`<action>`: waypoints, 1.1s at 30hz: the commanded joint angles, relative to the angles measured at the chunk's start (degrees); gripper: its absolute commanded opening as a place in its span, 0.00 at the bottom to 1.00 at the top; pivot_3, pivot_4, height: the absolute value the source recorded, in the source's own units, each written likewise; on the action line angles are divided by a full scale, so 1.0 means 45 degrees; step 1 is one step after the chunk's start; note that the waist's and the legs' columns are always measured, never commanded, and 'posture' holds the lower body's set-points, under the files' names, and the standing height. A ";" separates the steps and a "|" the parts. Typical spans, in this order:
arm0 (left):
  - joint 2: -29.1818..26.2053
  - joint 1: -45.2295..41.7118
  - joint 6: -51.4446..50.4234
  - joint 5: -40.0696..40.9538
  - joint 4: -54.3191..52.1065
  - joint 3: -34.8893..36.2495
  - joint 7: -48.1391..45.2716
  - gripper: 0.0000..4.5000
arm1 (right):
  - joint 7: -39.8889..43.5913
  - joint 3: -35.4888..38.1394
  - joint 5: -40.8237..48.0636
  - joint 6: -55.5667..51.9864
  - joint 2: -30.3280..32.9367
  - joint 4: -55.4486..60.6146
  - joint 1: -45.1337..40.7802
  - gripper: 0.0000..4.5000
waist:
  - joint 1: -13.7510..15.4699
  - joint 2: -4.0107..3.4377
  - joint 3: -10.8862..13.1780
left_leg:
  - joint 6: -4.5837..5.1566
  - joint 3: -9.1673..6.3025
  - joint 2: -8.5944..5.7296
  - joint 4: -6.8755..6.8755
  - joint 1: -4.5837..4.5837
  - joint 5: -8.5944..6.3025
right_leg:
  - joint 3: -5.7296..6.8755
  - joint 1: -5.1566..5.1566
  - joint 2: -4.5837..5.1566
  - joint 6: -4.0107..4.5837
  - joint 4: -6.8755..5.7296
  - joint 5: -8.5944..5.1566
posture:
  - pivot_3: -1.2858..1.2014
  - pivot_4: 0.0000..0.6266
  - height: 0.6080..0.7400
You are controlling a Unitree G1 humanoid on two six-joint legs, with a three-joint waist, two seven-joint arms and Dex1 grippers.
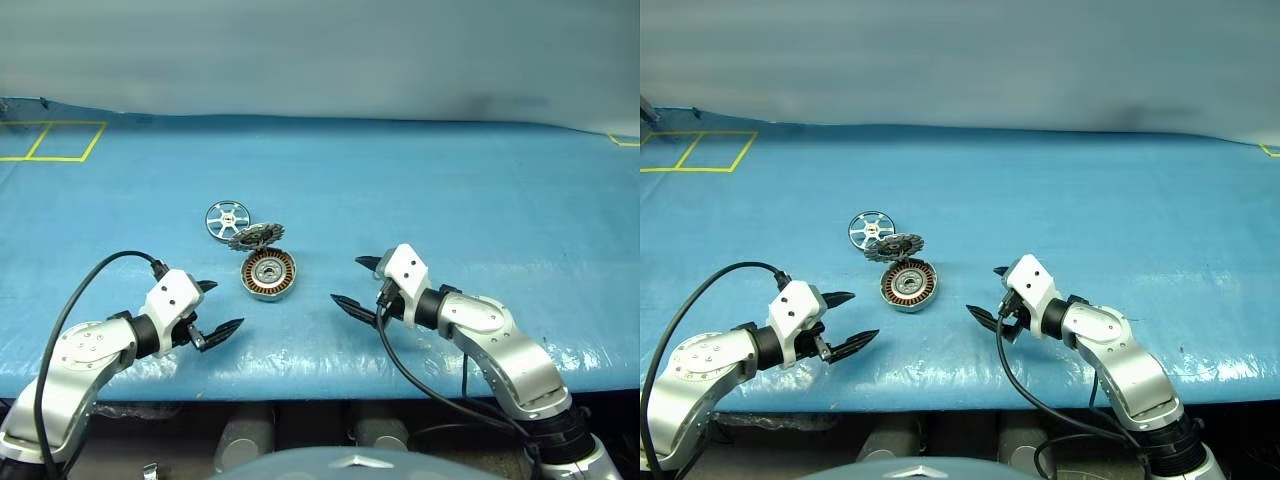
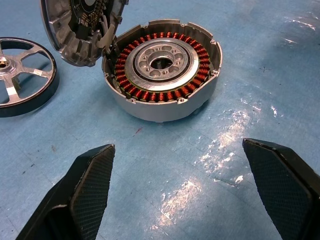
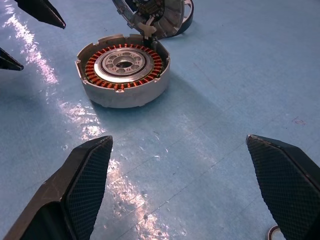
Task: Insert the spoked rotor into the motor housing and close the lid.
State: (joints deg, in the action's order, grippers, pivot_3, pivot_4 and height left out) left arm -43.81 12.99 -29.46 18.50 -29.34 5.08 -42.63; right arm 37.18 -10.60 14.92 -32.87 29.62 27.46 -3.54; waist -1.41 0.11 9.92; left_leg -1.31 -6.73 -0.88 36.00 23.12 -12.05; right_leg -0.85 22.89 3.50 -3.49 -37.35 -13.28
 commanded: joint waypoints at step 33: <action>0.0135 -0.0237 0.0195 -0.0122 0.0056 0.0053 -0.0034 0.99 | 0.0185 -0.0105 -0.0007 -0.0116 0.0233 0.0253 -0.0425 1.00 | 0.0000 0.0001 0.0000 | 0.0000 0.0001 0.0000 0.0000 0.0000 0.0000 | -0.0001 0.0000 0.0000 0.0000 0.0000 0.0000 | 0.52 0.24 1.00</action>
State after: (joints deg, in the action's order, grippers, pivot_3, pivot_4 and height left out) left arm -43.20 12.48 -29.46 18.15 -29.10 5.06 -42.62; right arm 37.61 -10.99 14.69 -33.30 30.38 27.45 -4.52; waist -1.40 0.12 9.92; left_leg -1.31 -6.73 -0.88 36.00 23.12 -12.05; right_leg -0.85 22.89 3.51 -3.49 -37.35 -13.28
